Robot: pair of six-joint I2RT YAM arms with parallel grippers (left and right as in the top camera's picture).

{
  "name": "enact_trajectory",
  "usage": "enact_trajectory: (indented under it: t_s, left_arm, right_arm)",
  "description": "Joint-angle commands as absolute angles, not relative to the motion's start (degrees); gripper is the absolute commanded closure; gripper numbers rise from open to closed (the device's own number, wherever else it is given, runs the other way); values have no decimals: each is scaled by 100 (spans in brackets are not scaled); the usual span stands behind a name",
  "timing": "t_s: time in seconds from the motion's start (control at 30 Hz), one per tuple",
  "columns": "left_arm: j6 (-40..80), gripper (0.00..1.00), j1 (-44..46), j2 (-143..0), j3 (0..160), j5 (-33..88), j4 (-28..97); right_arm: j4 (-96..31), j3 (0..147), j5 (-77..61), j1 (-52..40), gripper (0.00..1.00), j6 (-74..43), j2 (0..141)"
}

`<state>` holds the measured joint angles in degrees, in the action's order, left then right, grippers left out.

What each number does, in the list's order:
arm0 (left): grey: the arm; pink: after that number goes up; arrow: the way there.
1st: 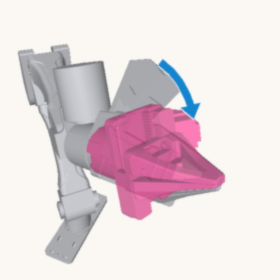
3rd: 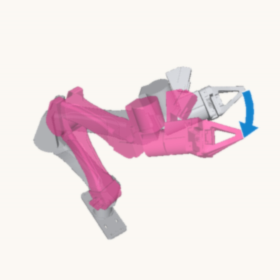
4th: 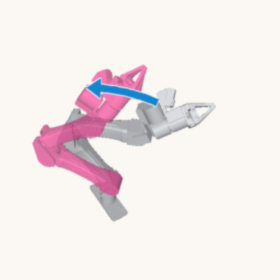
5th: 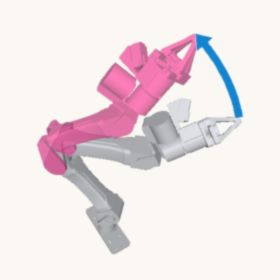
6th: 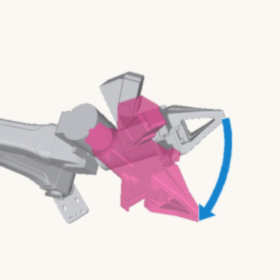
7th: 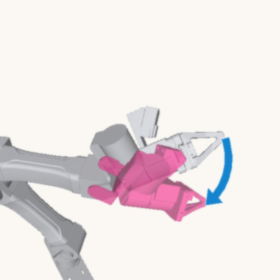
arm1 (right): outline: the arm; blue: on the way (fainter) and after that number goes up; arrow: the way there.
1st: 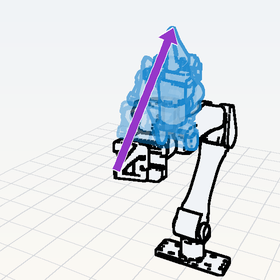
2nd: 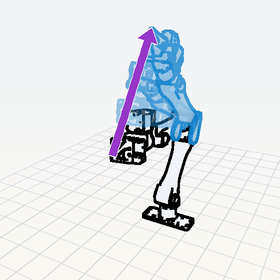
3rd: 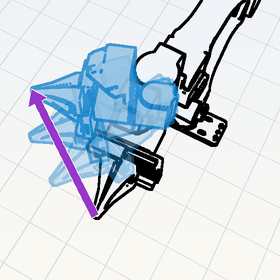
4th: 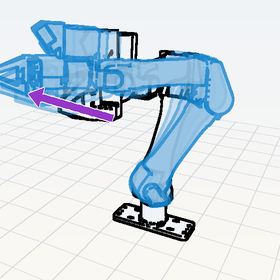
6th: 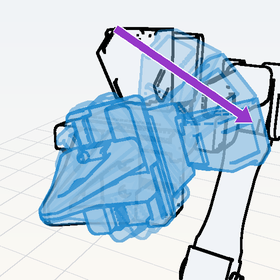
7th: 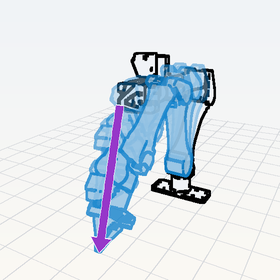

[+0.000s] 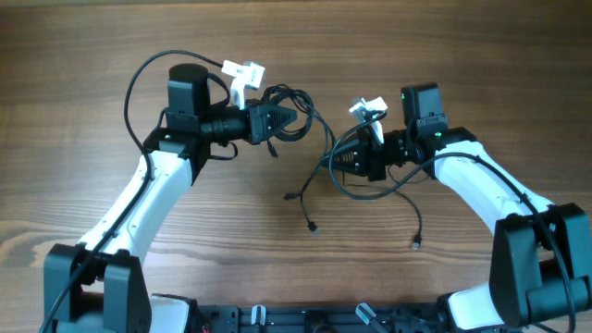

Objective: Untangle cables

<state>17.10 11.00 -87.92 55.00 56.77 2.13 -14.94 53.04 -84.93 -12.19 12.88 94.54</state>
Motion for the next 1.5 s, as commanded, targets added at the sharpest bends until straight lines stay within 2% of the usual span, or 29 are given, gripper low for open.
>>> enact_trajectory:
  t_s: [0.0,0.07,0.23,0.43,0.53,0.57,0.6,0.63,0.67,0.7,0.83,0.93,1.03,1.2,1.47]
  left_arm:
    - [1651,96,1494,-8809,5531,5323,189]
    - [1280,96,1723,-8809,5531,5238,191]
    - [873,96,1988,-8809,5531,5133,193]
    - [875,96,1916,-8809,5531,4984,193]
    - [880,96,1800,-8809,5531,4781,187]
    - [913,96,1743,-8809,5531,4766,185]
    - [969,96,1680,-8807,5531,4768,185]
    - [1013,96,1614,-8807,5531,4775,189]
    - [1072,96,1553,-8807,5531,4823,189]
    - [1090,96,1487,-8807,5531,4939,189]
    - [1024,96,1249,-8809,5531,5714,213]
    - [480,96,1199,-8809,5531,6283,502]
    - [268,96,1275,-8809,5531,6709,690]
    - [187,96,1741,-8809,5531,6834,666]
    - [189,96,2156,-8809,5531,6713,670]
  right_arm:
    - [-639,5290,-8858,-1205,96,89,9461]
    - [123,5290,-8396,-1205,96,-709,9461]
    - [1039,5290,-7356,-1164,96,-1645,9461]
    - [906,5290,-6744,-1160,96,-1702,9461]
    - [440,5290,-6626,-1155,96,-1518,9461]
    - [209,5290,-6488,-1155,91,-1372,9461]
    - [-89,5290,-6274,-1155,79,-1177,9461]
    - [-414,5290,-5994,-1155,59,-961,9461]
    - [-790,5290,-5640,-1149,12,-681,9461]
    - [-1229,5290,-5199,-1109,0,-353,9461]
    - [-2084,5293,-5196,-587,0,329,9421]
    - [-2130,5293,-6845,176,0,1256,9376]
    - [-1656,5290,-8420,591,0,1894,9376]
    - [-639,5290,-8169,239,17,1122,9376]
    - [-513,5290,-8012,-357,25,956,9376]
